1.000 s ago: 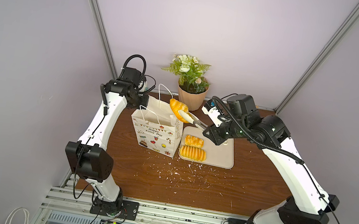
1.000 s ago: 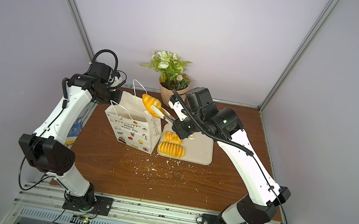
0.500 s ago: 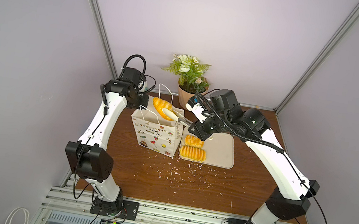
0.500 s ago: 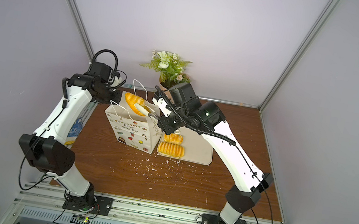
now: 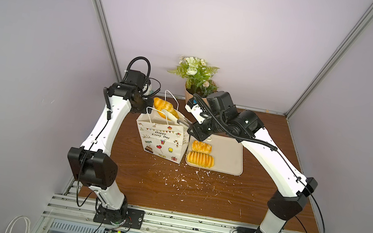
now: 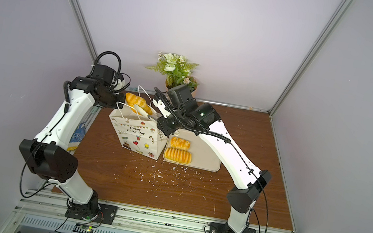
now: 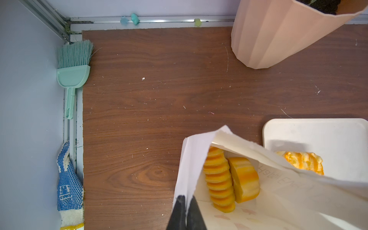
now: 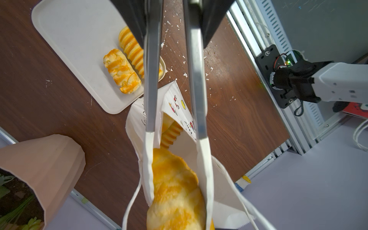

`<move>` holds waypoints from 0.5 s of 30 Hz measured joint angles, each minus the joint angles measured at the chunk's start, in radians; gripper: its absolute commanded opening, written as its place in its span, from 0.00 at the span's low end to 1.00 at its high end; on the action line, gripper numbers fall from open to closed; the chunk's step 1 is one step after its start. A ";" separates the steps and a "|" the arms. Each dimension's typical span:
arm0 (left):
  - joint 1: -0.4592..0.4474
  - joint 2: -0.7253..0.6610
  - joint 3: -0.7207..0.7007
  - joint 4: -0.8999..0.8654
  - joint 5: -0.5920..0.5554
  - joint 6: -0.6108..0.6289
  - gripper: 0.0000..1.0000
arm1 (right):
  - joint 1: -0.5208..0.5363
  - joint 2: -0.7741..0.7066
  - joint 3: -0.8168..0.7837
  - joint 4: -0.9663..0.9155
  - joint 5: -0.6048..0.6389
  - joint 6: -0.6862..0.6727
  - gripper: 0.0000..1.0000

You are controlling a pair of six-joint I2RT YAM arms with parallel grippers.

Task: Pack bread into a paper bag
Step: Place the fake bread in the paper bag.

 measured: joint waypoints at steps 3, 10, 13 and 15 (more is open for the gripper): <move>0.000 0.000 -0.002 0.000 0.000 0.000 0.08 | 0.000 0.000 0.000 -0.002 0.011 0.001 0.43; 0.000 0.000 -0.003 0.000 0.000 0.000 0.09 | 0.000 -0.011 0.000 -0.017 0.045 0.000 0.45; 0.000 0.000 -0.003 0.000 0.001 0.000 0.09 | 0.000 -0.026 -0.008 -0.032 0.054 0.000 0.45; 0.000 0.000 -0.003 0.000 0.003 0.000 0.09 | 0.000 -0.035 -0.015 -0.047 0.062 -0.001 0.45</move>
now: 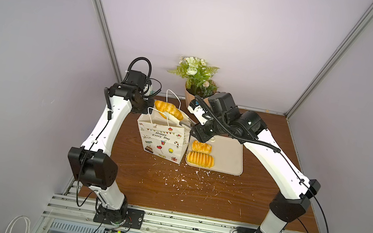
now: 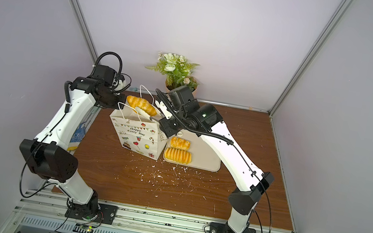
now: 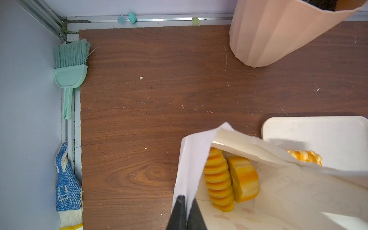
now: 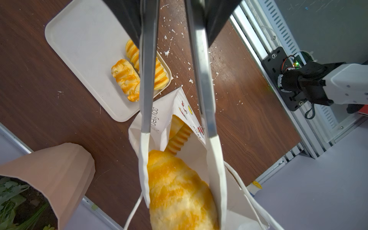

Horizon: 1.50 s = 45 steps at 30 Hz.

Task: Pack bread into a paper bag
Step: Place the fake bread in the paper bag.

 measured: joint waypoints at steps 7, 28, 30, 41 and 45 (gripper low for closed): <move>0.000 -0.002 0.000 0.000 0.000 0.000 0.10 | 0.001 -0.053 -0.045 -0.031 0.029 -0.003 0.46; -0.034 -0.077 -0.010 -0.002 -0.004 0.002 0.16 | 0.001 0.003 0.054 -0.064 0.023 -0.008 0.45; -0.034 -0.072 -0.012 -0.005 -0.011 0.001 0.17 | 0.001 0.003 0.054 -0.064 0.025 -0.008 0.45; 0.021 -0.064 0.016 -0.010 -0.079 -0.007 0.38 | 0.001 0.007 0.075 -0.072 0.024 -0.009 0.47; 0.030 -0.068 0.022 -0.011 -0.094 -0.008 0.44 | 0.001 0.026 0.134 -0.079 0.021 -0.010 0.46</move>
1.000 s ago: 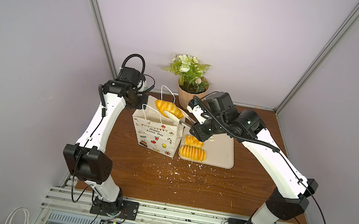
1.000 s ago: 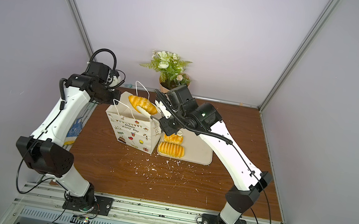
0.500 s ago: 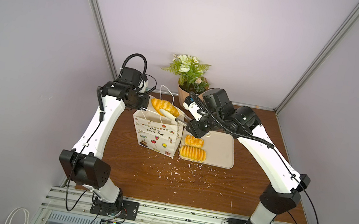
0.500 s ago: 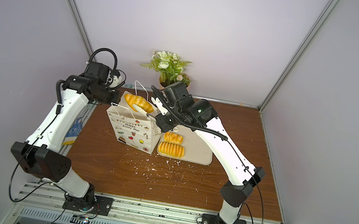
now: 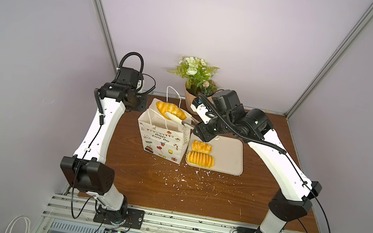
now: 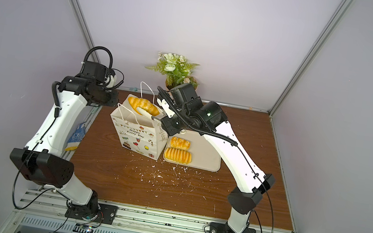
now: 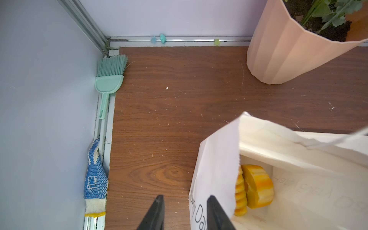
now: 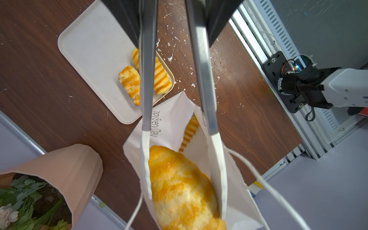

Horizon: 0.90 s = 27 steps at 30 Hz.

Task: Pack bread into a paper bag
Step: Place the fake bread in the paper bag.

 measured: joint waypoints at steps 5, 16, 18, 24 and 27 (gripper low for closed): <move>0.000 0.000 0.008 0.000 -0.011 0.000 0.45 | 0.000 0.048 0.087 0.002 -0.012 -0.002 0.46; 0.009 -0.003 0.019 -0.002 -0.087 -0.003 0.49 | 0.000 0.157 0.158 0.009 -0.056 -0.002 0.45; 0.021 -0.006 0.021 -0.001 -0.108 -0.005 0.49 | 0.000 0.166 0.158 0.008 -0.060 -0.002 0.45; 0.068 -0.020 0.021 -0.001 -0.134 -0.016 0.50 | 0.001 0.160 0.142 0.015 -0.075 -0.001 0.51; 0.078 -0.021 0.021 -0.001 -0.138 -0.021 0.50 | 0.001 0.140 0.092 0.015 -0.074 0.000 0.56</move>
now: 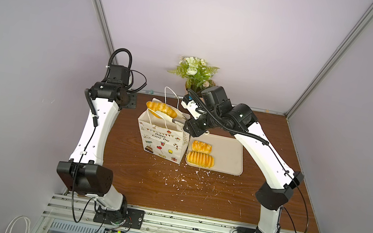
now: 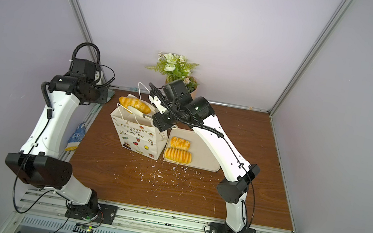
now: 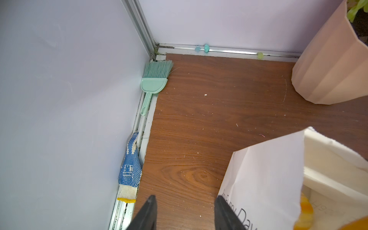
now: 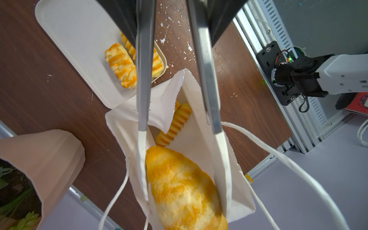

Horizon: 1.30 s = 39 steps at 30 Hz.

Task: Pack bread into a paper bag
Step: Place the fake bread in the paper bag, then adjust the fake bread on the plate.

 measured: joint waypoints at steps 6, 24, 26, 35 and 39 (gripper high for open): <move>0.000 0.000 0.000 0.000 0.003 -0.001 0.50 | 0.000 -0.032 -0.078 0.000 0.008 0.000 0.56; 0.000 0.022 -0.001 0.005 0.265 0.008 0.51 | 0.000 -0.229 -0.126 -0.013 0.141 0.027 0.57; -0.004 0.031 -0.003 0.005 0.287 0.008 0.51 | 0.000 -0.284 -0.183 -0.020 0.164 0.039 0.57; -0.034 0.077 -0.005 0.005 0.338 0.014 0.50 | -0.056 -0.435 -0.472 -0.014 0.220 0.128 0.57; -0.045 0.079 -0.005 0.006 0.366 0.016 0.50 | -0.106 -0.504 -0.653 0.009 0.211 0.164 0.57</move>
